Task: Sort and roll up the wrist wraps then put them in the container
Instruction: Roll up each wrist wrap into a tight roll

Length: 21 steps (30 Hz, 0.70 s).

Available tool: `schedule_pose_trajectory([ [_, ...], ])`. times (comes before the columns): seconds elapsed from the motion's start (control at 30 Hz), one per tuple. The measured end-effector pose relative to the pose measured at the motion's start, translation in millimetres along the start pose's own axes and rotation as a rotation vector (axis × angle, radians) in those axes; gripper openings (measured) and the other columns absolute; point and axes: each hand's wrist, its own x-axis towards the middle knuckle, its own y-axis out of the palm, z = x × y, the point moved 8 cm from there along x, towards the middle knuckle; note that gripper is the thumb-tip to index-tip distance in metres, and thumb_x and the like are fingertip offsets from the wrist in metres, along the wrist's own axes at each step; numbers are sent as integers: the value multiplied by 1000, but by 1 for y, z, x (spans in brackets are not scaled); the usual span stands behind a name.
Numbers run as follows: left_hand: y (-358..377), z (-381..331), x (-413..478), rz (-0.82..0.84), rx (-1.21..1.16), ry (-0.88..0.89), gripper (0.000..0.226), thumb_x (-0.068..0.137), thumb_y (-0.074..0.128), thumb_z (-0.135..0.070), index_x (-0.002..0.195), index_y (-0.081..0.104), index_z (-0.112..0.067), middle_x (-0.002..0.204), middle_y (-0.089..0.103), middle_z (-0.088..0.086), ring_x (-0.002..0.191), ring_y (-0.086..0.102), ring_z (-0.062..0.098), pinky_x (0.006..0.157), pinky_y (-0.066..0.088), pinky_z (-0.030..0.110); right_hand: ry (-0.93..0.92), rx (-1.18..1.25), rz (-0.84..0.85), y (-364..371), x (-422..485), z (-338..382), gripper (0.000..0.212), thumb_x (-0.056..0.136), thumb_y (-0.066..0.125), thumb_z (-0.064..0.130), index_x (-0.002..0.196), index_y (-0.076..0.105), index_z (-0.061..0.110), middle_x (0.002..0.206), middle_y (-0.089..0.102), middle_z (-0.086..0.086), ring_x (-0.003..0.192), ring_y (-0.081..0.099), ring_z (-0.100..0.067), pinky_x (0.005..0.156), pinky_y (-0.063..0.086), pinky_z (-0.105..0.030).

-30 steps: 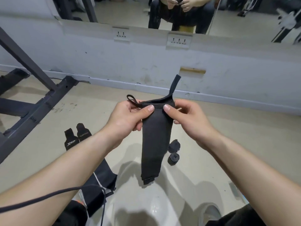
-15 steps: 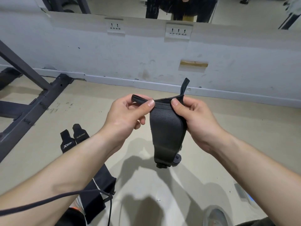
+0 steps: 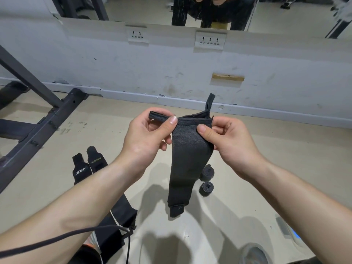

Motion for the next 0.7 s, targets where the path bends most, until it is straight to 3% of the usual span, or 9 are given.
schedule_pose_trajectory([
  [0.1, -3, 0, -1, -29, 8, -15, 6, 91, 73, -19, 91, 68, -15, 74, 66, 3, 56, 58, 17, 49, 44, 24, 20, -6, 1, 1, -1, -2, 28, 99, 64, 18, 89, 66, -7, 75, 68, -12, 66, 60, -15, 59, 46, -23],
  [0.2, -3, 2, -4, -27, -6, -41, 7, 91, 73, -17, 92, 68, -12, 69, 67, 1, 59, 59, 15, 52, 46, 22, 50, 17, 27, 3, -1, -2, 25, 97, 64, 20, 76, 64, 7, 69, 68, -5, 58, 58, -11, 54, 44, -21],
  [0.3, -2, 0, -4, -12, -5, -41, 6, 91, 73, -15, 91, 67, -13, 72, 68, 1, 61, 61, 15, 55, 50, 22, 86, 116, 79, 8, -1, -3, 22, 90, 66, 26, 96, 72, 5, 86, 77, -10, 74, 70, -18, 65, 55, -26],
  [0.37, -3, -4, -5, -12, 39, -38, 10, 91, 74, -13, 92, 64, -14, 73, 69, 3, 59, 64, 16, 56, 54, 25, 88, 159, 73, 8, 1, -2, 20, 94, 65, 20, 105, 73, 5, 95, 78, -14, 83, 73, -22, 73, 57, -28],
  [0.47, -11, -4, -5, -76, 193, -20, 23, 89, 79, -19, 86, 56, -17, 70, 72, 6, 56, 67, 23, 60, 58, 37, 80, 133, 23, 6, 1, -2, 15, 97, 66, 14, 105, 72, 2, 95, 78, -16, 83, 74, -24, 73, 57, -29],
  [0.57, -17, -10, -3, -123, 469, 89, 26, 81, 82, -33, 77, 58, -24, 70, 71, 7, 65, 65, 30, 70, 59, 46, 92, 91, -19, 6, 1, -5, 10, 96, 69, 13, 99, 72, 4, 88, 78, -12, 77, 73, -20, 68, 56, -26],
  [0.7, -8, -22, -7, -87, 646, 195, 19, 84, 79, -24, 81, 62, -30, 67, 66, -2, 59, 55, 9, 60, 43, 18, 97, 45, -10, 10, 1, -4, 9, 94, 72, 15, 93, 72, 6, 89, 77, -17, 76, 71, -22, 68, 56, -28],
])
